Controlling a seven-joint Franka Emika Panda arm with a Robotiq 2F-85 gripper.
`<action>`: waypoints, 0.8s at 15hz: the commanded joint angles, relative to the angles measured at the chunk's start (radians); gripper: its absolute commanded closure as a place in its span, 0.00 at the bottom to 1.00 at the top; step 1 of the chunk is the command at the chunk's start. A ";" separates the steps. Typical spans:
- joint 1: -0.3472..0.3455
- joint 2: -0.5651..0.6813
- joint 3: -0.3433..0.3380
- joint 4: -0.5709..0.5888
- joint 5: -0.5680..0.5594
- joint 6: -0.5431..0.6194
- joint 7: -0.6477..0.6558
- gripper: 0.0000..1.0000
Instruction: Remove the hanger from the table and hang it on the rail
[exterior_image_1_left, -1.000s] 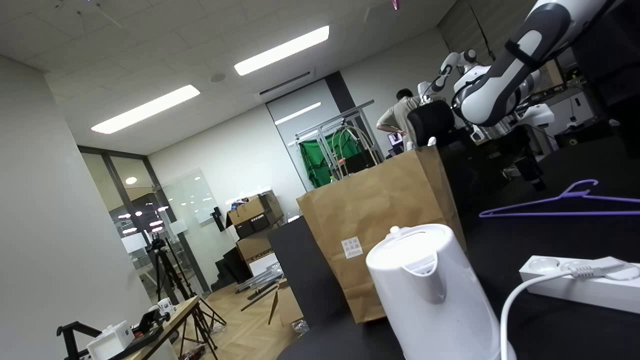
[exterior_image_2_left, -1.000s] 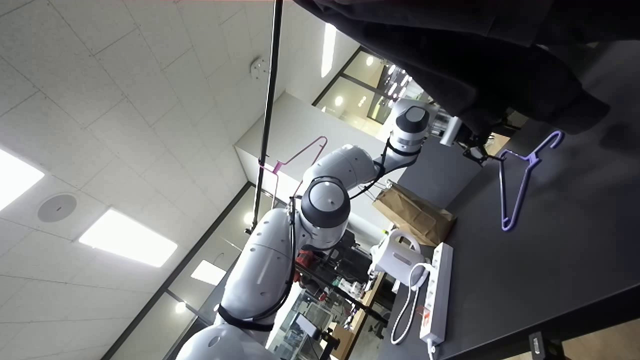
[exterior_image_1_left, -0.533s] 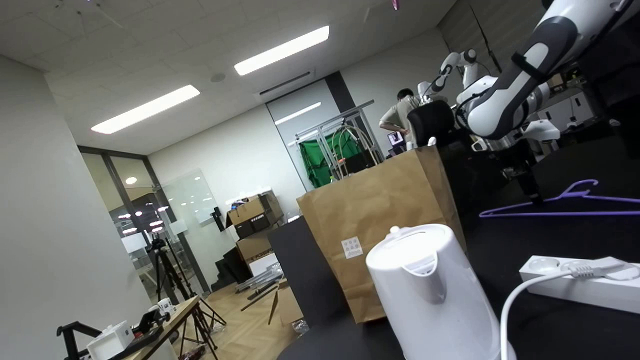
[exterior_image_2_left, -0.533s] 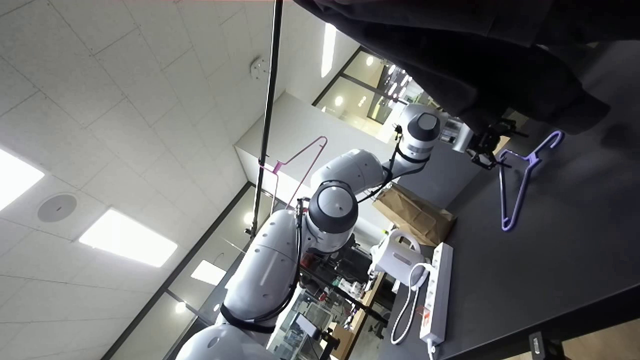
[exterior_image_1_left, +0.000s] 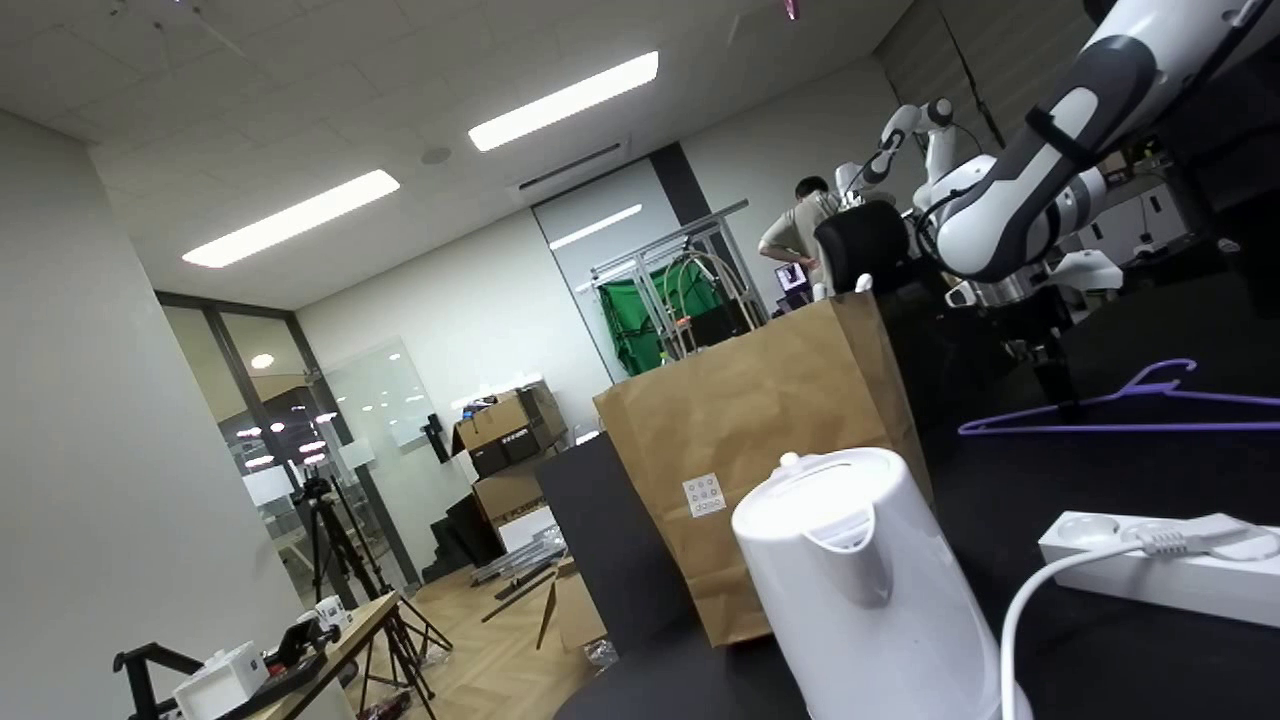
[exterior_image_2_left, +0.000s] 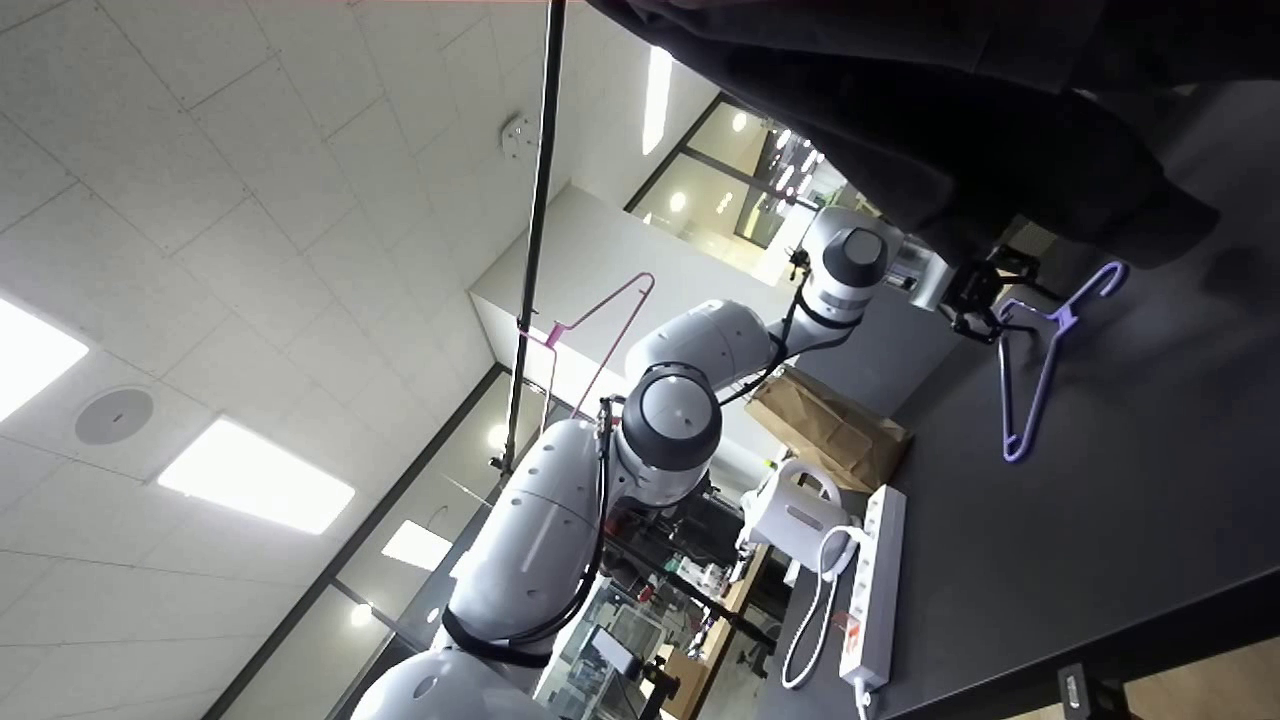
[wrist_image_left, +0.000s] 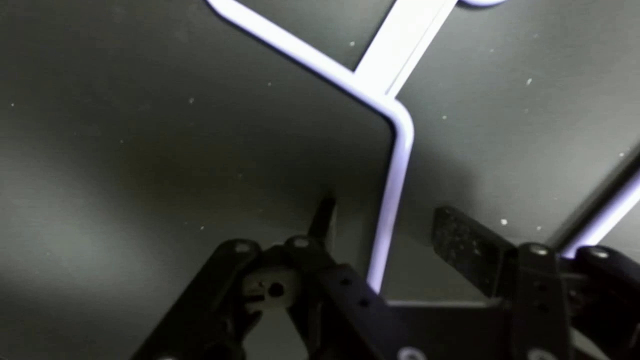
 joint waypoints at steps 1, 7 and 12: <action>-0.005 0.000 0.008 0.000 0.011 -0.015 0.005 0.74; -0.002 -0.005 -0.004 0.001 0.003 -0.032 0.018 0.96; 0.003 -0.021 -0.016 -0.008 -0.009 -0.040 0.021 0.96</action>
